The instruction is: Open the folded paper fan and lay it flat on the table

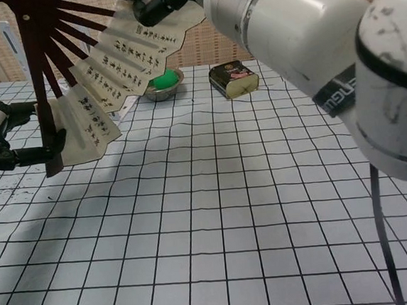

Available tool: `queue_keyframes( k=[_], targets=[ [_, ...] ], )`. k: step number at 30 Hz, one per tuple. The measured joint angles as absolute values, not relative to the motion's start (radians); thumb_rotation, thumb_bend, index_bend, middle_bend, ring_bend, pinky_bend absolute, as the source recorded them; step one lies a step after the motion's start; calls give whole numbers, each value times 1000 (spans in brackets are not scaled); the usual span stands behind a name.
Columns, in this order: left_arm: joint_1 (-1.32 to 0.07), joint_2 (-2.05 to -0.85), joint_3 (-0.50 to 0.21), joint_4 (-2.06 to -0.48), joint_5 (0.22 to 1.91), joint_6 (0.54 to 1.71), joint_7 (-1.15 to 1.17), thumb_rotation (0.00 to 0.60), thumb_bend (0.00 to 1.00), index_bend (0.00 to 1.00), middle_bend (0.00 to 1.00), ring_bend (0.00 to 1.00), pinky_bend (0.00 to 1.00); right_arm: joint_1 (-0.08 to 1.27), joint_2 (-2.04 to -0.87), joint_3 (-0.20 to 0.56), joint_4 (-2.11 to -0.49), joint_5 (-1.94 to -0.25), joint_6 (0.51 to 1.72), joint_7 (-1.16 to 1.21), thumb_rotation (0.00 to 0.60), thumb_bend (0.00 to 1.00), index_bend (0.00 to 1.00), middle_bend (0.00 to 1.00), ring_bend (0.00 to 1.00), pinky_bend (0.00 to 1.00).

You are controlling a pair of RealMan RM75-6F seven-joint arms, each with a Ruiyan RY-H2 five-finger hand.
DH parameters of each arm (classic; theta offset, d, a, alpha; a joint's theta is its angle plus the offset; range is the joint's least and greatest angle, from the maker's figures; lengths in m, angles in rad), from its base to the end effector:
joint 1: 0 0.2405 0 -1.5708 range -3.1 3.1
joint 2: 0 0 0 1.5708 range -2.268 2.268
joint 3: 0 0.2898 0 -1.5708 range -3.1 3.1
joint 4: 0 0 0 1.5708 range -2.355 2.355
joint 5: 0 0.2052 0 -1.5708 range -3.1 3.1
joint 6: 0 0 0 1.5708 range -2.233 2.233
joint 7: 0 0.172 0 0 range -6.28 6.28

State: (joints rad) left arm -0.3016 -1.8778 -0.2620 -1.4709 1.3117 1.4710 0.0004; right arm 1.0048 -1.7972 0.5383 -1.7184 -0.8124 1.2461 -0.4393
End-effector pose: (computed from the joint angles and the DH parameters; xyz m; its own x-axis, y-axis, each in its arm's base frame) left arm -0.2115 0.2919 -0.0258 -0.2650 -0.0893 0.9601 0.9642 -0.0146 0.2648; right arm 0.0358 -0.3948 -0.0108 -0.1396 -0.1970 0.9704 -0.9208 -0.3347 -0.2004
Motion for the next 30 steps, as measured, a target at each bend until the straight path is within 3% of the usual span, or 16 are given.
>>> queue_keyframes(
  k=[6,14,22,30],
  targets=[
    [-302,-1840,-258,-1436,1318,1456,-12,600,557,693,286,69,99,951,-1726,481,-1773,-898,1266,-432,600,754,685,174,0,61],
    [-299,-1819,-262,-1310,1302,1432,-57,600,534,587,284,80,100,835,-1662,342,-1799,-1103,1351,-381,600,754,682,174,0,61],
    [-299,-1832,-243,-1173,1315,1422,-112,600,520,543,272,80,100,723,-1652,228,-1769,-1234,1448,-340,600,755,659,174,0,61],
    [-294,-1822,-232,-1118,1340,1442,-147,600,516,507,269,80,100,625,-1697,165,-1682,-1315,1535,-304,600,754,626,173,0,61]
  ],
)
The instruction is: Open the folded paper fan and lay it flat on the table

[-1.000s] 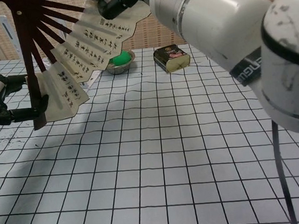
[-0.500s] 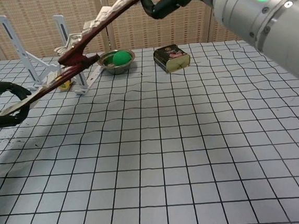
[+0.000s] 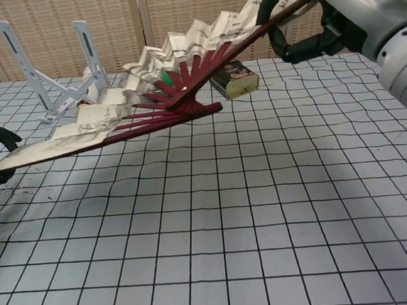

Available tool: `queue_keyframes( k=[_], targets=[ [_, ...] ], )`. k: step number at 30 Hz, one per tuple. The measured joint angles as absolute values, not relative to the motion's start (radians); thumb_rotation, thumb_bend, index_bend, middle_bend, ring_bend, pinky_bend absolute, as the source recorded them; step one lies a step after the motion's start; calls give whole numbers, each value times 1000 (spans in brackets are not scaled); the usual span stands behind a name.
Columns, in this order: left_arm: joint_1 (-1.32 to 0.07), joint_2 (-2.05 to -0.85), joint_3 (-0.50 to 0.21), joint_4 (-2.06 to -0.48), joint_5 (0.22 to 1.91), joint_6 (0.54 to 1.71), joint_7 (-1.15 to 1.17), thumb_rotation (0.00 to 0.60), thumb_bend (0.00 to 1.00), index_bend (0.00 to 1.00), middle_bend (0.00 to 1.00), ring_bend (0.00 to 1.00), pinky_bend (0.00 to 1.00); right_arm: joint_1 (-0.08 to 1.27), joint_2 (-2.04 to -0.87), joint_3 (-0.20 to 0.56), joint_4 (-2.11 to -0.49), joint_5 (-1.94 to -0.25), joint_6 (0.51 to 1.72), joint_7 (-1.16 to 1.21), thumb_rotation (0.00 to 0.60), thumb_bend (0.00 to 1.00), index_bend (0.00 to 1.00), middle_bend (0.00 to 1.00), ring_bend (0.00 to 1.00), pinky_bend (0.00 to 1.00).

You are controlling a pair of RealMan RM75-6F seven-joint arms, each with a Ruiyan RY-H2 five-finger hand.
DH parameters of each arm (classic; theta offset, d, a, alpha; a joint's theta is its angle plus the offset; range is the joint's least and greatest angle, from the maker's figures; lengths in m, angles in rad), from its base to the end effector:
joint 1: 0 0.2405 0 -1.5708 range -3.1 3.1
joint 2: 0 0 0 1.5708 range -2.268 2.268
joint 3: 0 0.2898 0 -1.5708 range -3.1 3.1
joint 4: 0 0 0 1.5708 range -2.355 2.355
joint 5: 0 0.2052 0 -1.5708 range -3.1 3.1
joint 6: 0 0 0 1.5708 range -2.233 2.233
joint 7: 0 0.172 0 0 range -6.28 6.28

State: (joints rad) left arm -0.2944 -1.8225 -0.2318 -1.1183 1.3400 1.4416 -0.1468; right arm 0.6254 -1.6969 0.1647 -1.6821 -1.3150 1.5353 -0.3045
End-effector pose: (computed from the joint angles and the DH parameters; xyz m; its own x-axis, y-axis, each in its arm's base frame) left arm -0.2995 0.3047 -0.0049 -0.0107 -0.1344 0.9909 0.9998 0.0150 0.0128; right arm -0.1135 -0.3277 0.0184 0.0083 0.0718 0.9974 -0.9346 -0.3542 0.0333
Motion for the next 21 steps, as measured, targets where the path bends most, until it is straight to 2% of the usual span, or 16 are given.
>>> queue_keyframes(
  k=[10,16,18,19,20,21],
  targets=[
    [-280,-1774,-218,-1116,1348,1425,-212,600,516,444,259,80,98,547,-1818,154,-1511,-1321,1583,-269,600,754,622,174,0,61],
    [-283,-1749,-220,-1103,1355,1423,-230,600,515,429,250,79,98,452,-1835,89,-1448,-1375,1638,-195,600,755,568,173,0,62],
    [-285,-1747,-222,-1094,1354,1421,-232,600,515,414,245,79,98,420,-1822,57,-1442,-1402,1661,-175,600,753,426,170,0,59],
    [-287,-1748,-223,-1088,1353,1417,-235,600,514,401,241,78,98,401,-1809,34,-1438,-1416,1670,-166,600,731,282,152,0,51],
    [-288,-1749,-223,-1083,1352,1413,-237,600,513,381,236,78,98,387,-1798,16,-1435,-1423,1672,-164,600,670,143,114,0,35],
    [-289,-1750,-222,-1077,1352,1408,-239,600,512,365,231,76,98,375,-1786,-2,-1433,-1427,1671,-165,600,608,73,81,0,23]
  ],
)
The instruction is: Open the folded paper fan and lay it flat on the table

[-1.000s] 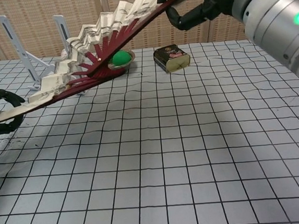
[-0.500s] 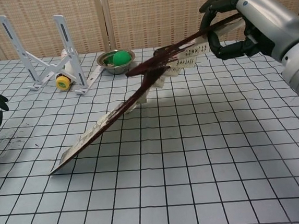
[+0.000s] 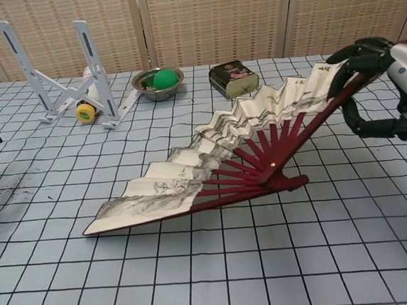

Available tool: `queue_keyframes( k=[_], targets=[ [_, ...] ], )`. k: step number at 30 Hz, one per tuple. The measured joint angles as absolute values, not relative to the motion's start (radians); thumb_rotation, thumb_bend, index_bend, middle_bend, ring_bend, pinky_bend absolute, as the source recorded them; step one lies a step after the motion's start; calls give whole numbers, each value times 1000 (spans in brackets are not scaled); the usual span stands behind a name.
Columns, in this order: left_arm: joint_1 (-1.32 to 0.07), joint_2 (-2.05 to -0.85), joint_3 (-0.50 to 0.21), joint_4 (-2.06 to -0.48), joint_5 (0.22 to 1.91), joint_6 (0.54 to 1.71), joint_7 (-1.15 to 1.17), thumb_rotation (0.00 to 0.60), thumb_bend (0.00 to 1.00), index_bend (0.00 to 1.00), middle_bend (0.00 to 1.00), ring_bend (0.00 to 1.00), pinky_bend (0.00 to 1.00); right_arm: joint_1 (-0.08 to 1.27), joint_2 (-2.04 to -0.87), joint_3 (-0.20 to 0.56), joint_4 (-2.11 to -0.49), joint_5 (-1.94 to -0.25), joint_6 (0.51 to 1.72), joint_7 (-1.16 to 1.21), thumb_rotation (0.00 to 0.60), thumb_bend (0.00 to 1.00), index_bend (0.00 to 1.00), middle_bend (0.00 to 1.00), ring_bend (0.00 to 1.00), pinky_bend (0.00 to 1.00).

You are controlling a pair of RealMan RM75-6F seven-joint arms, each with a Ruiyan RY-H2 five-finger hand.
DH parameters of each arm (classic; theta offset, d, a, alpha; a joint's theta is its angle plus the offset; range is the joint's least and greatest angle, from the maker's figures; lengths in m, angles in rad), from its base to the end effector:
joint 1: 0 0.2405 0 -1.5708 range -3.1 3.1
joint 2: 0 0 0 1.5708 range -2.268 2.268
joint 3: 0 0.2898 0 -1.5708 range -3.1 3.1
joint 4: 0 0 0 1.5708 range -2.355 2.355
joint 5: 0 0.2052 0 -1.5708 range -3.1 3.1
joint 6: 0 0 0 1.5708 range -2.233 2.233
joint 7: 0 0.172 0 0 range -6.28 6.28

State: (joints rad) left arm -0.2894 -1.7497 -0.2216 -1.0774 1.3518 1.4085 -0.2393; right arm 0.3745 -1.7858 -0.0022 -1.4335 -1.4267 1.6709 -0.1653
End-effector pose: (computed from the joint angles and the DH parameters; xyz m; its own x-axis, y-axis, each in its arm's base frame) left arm -0.3251 0.3085 0.0191 0.0100 -0.1219 0.9925 0.9999 0.0100 -0.0088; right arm -0.2108 -0.2644 -0.0110 0.0670 0.1035 0.9924 -0.9730 -0.2135 0.0880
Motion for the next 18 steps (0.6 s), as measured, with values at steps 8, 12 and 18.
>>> queue_keyframes(
  k=[8,12,18],
  targets=[
    [-293,-1729,-187,-1067,1365,1366,-259,600,502,170,149,29,98,343,-1649,-80,-1552,-1370,1517,-336,600,72,0,0,0,0],
    [-294,-1714,-186,-1083,1367,1358,-276,600,502,159,133,18,96,365,-1512,-102,-1712,-1296,1399,-462,600,44,0,0,0,0],
    [-289,-1675,-167,-1136,1377,1345,-283,600,500,130,79,0,95,411,-1268,-139,-1929,-1149,1274,-698,600,45,0,0,0,0]
  ],
)
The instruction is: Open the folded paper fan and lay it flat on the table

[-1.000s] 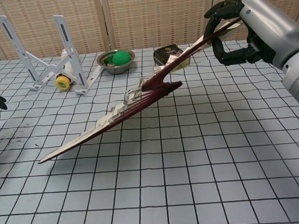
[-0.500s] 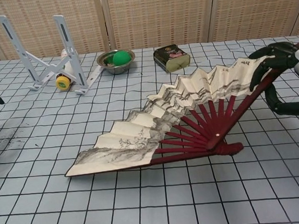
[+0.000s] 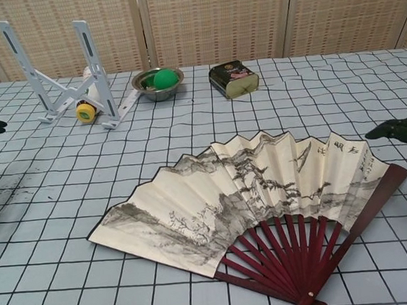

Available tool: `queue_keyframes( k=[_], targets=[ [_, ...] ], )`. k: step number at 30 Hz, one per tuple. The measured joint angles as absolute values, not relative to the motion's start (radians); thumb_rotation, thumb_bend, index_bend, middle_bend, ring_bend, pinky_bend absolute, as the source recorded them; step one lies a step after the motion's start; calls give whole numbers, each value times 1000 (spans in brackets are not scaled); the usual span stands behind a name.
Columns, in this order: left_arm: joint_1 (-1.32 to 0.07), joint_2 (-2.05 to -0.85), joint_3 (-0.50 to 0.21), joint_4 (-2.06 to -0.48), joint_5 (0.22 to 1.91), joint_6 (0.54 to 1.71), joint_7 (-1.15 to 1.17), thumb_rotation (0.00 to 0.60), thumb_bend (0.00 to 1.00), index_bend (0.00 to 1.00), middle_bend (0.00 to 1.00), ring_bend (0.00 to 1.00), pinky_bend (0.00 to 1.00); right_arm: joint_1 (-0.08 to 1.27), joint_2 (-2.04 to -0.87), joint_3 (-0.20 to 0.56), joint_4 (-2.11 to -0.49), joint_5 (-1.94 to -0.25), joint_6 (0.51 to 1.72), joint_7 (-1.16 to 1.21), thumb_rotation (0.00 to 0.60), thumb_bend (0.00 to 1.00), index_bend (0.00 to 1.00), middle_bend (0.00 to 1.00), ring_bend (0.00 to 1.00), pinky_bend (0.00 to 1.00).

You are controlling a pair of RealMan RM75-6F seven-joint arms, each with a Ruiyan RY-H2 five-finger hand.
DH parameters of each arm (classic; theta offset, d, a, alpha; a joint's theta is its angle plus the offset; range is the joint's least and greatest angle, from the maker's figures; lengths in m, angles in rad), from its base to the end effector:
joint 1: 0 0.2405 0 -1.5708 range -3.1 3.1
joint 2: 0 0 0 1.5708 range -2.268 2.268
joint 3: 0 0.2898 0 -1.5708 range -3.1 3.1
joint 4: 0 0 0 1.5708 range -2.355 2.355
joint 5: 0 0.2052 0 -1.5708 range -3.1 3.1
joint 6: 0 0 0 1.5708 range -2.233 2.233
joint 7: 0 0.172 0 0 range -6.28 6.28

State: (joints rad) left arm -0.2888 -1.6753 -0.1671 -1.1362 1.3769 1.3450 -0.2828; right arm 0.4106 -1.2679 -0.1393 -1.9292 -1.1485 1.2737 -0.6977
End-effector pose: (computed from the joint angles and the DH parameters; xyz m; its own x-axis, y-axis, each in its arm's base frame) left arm -0.3283 0.3027 0.0203 0.0013 -0.0090 1.0000 0.9998 -0.0185 -0.0015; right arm -0.2626 -0.2365 0.0506 0.6276 -0.3624 0.6891 -0.7767 -0.2301 0.5864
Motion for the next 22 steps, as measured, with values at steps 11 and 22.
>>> queue_keyframes(
  k=[11,22],
  targets=[
    [-213,-1387,-13,-1382,1494,1373,-253,600,466,0,0,0,62,270,-1078,-179,-2020,-1298,1500,-581,600,48,0,0,0,0],
    [-92,-1242,67,-1438,1619,1584,1,466,412,0,0,0,47,29,-969,-206,-1886,-1456,1717,-221,600,53,0,0,0,0]
  ],
)
